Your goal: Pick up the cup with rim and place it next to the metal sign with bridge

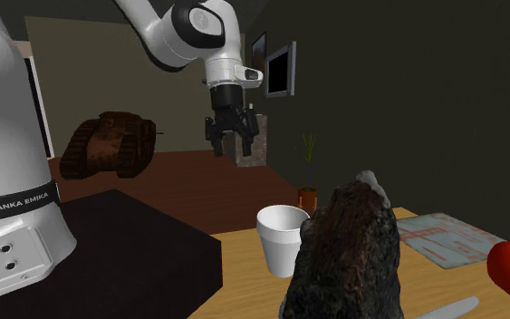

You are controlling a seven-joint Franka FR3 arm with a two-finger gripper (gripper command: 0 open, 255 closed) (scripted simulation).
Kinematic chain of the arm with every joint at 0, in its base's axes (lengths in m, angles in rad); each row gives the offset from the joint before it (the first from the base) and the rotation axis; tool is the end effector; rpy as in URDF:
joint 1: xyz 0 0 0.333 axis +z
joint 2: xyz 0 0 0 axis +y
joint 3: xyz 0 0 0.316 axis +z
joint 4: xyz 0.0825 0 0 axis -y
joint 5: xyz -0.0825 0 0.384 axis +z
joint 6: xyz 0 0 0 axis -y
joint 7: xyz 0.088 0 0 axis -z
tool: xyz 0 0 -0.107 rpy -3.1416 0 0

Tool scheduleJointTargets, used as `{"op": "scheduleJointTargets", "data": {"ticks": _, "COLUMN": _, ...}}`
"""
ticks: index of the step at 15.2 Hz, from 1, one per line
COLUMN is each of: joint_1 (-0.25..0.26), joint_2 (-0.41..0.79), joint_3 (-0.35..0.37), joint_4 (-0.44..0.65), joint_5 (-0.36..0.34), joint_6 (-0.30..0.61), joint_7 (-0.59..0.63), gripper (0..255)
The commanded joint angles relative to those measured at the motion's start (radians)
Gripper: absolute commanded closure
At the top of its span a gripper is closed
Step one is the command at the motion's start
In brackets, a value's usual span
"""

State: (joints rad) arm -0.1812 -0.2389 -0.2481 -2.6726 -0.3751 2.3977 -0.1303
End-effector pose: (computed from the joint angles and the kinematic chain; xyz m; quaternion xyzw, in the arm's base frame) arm 0.3661 -0.1662 0.3087 0.9954 -0.0045 -0.0423 0.0864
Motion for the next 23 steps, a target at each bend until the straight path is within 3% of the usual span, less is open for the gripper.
{"op": "scheduleJointTargets", "data": {"ticks": 1, "joint_1": -0.011, "joint_2": 0.094, "joint_3": -0.020, "joint_4": 0.017, "joint_5": -0.010, "joint_6": 0.082, "joint_7": -0.007, "gripper": 0}}
{"op": "scheduleJointTargets", "data": {"ticks": 9, "joint_1": -0.061, "joint_2": 0.454, "joint_3": -0.058, "joint_4": 0.134, "joint_5": 0.014, "joint_6": 0.338, "joint_7": -0.060, "gripper": 0}}
{"op": "scheduleJointTargets", "data": {"ticks": 17, "joint_1": -0.086, "joint_2": 0.589, "joint_3": -0.055, "joint_4": 0.163, "joint_5": 0.019, "joint_6": 0.447, "joint_7": -0.062, "gripper": 0}}
{"op": "scheduleJointTargets", "data": {"ticks": 23, "joint_1": -0.087, "joint_2": 0.599, "joint_3": -0.055, "joint_4": 0.165, "joint_5": 0.019, "joint_6": 0.454, "joint_7": -0.062, "gripper": 0}}
